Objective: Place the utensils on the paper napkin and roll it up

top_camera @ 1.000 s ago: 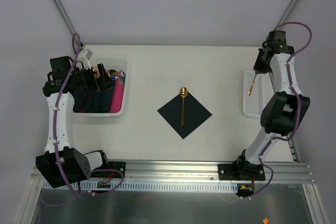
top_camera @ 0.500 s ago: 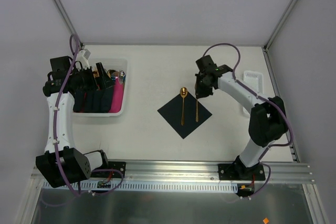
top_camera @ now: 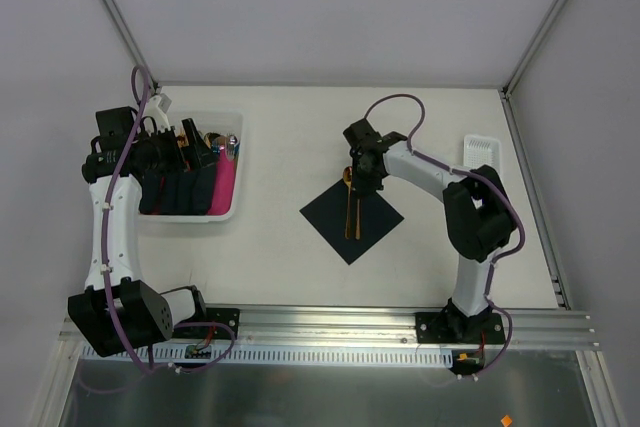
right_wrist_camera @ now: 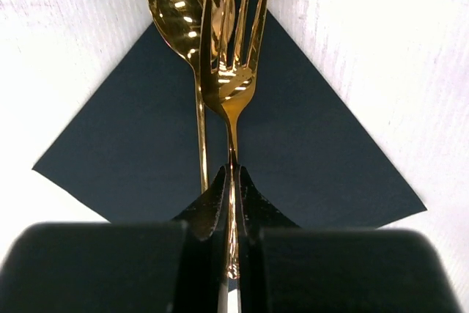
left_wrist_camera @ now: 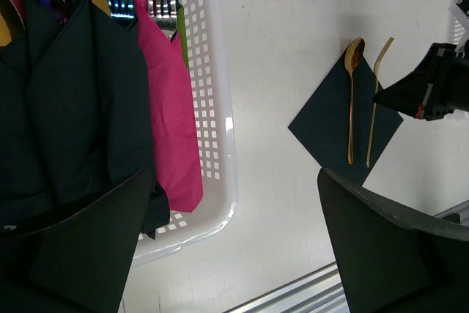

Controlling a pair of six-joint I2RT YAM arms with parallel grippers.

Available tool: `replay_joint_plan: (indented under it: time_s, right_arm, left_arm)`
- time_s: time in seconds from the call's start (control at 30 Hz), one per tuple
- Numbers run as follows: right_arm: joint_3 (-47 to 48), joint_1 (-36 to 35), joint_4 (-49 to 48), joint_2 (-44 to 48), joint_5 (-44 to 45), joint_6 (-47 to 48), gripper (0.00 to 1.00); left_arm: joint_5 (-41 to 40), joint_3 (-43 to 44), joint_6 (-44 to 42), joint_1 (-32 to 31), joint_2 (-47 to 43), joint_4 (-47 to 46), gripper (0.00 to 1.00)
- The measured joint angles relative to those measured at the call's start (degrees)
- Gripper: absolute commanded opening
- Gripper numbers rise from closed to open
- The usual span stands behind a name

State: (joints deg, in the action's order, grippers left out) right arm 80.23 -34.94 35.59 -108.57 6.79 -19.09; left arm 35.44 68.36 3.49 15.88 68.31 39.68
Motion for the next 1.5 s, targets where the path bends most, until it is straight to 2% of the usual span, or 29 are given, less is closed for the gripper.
replay_joint_plan:
  time_s: [1.0, 1.27, 1.5]
  right_arm:
    - [3.4, -0.9, -0.9, -6.6, -0.2, -0.4, 0.01]
    - [4.2, -0.9, -1.0, -7.0, -0.3, -1.0, 0.20]
    - [4.5, -0.9, -1.1, -6.9, -1.2, -1.5, 0.23]
  left_arm:
    - [-0.2, 0.2, 0.0, 0.0, 1.0, 0.0, 0.99]
    - [-0.2, 0.2, 0.0, 0.0, 1.0, 0.0, 0.99]
    - [0.0, 0.2, -0.9, 0.0, 1.0, 0.0, 0.99]
